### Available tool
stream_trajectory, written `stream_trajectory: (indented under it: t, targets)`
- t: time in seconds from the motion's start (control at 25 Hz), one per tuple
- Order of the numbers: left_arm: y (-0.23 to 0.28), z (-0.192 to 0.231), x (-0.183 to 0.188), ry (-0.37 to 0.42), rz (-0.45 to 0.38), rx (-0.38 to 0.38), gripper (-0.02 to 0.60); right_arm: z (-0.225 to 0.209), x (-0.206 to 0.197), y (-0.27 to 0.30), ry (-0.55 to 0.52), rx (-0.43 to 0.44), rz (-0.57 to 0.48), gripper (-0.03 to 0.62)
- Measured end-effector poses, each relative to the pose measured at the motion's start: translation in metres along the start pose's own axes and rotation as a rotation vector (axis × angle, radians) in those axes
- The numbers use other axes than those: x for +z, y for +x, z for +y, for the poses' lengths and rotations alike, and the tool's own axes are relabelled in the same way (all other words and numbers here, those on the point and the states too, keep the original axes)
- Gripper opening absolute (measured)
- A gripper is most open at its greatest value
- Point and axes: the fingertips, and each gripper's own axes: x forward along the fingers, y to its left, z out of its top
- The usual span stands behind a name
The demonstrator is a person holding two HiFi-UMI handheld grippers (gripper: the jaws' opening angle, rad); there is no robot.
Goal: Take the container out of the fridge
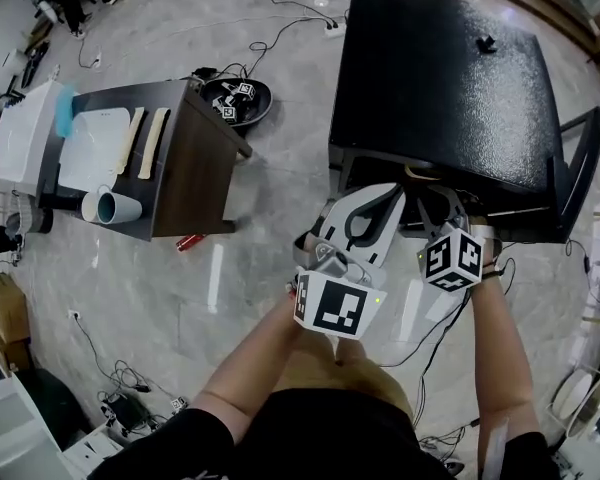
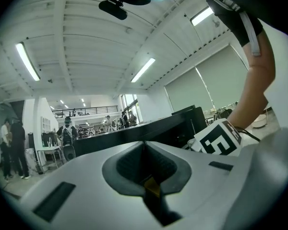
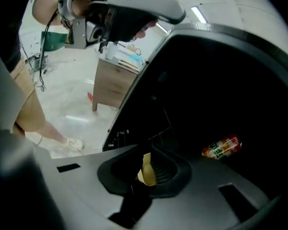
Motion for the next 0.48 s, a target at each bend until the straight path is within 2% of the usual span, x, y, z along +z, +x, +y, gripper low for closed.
stream_trajectory:
  t: [0.16,0.24,0.48]
  targets:
    - [0.002,0.008,-0.009,-0.002,0.006,-0.009,0.025,-0.004,-0.02,0.029,-0.098,0.053,0.093,0.061]
    - [0.002,0.012,-0.017,-0.006,0.012,-0.01,0.025,-0.002,-0.031,0.043,-0.138,0.078,0.135,0.101]
    - [0.003,0.014,-0.035,-0.026,0.03,-0.023,0.025,0.011,-0.06,0.077,-0.202,0.14,0.227,0.101]
